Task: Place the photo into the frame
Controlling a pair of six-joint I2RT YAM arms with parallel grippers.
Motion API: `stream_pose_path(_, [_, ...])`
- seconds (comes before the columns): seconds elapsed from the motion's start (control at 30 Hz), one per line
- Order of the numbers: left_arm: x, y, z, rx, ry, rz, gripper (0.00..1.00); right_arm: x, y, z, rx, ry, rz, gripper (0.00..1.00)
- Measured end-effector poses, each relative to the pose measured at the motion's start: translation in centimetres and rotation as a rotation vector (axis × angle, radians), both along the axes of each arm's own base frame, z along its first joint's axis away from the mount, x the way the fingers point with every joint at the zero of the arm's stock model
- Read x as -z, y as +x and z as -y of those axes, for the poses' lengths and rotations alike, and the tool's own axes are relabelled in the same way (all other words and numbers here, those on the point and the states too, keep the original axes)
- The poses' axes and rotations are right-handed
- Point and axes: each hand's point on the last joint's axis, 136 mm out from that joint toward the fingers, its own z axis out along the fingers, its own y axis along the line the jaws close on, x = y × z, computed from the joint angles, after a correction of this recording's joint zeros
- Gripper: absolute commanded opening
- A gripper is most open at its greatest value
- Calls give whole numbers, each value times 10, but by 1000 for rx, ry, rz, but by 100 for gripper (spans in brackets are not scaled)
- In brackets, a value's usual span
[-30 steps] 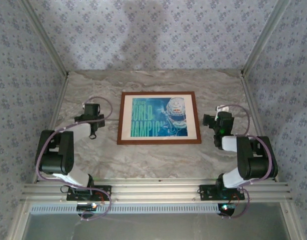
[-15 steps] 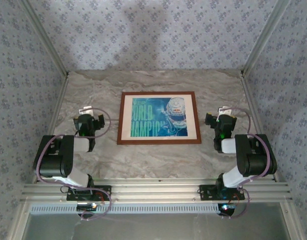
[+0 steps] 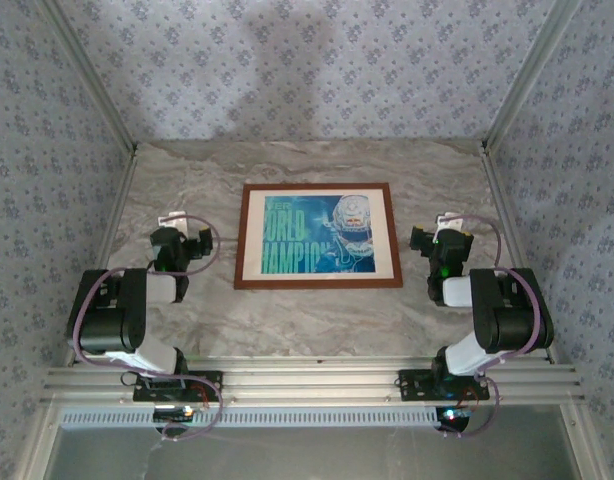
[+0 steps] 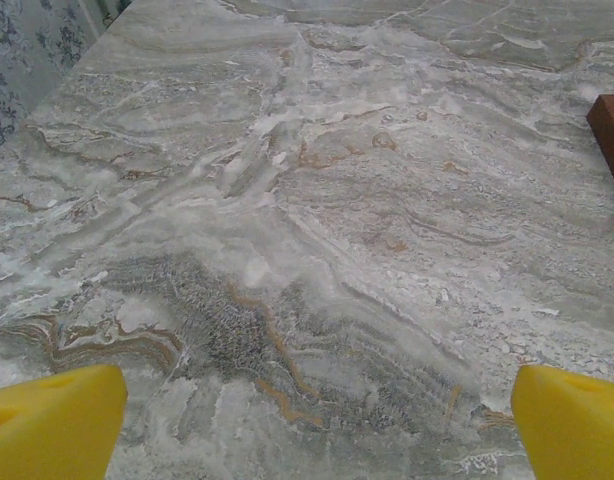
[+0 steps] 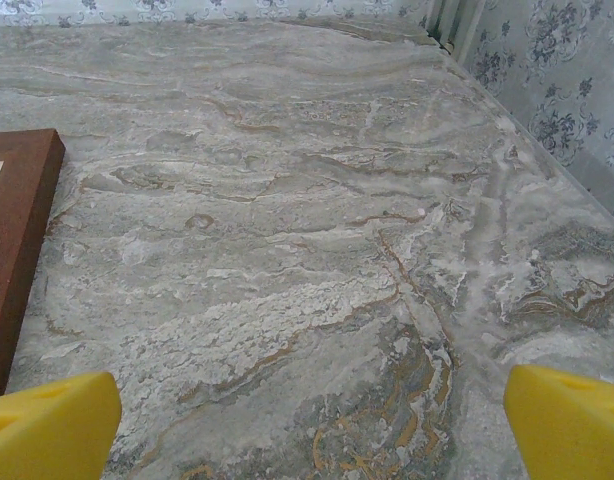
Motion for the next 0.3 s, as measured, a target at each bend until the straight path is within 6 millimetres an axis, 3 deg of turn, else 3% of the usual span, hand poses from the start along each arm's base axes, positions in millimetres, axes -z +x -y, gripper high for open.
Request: stream_pose_path(0.3, [0,0,2,10,-5,0,99,0,0,0,0,0,0,100])
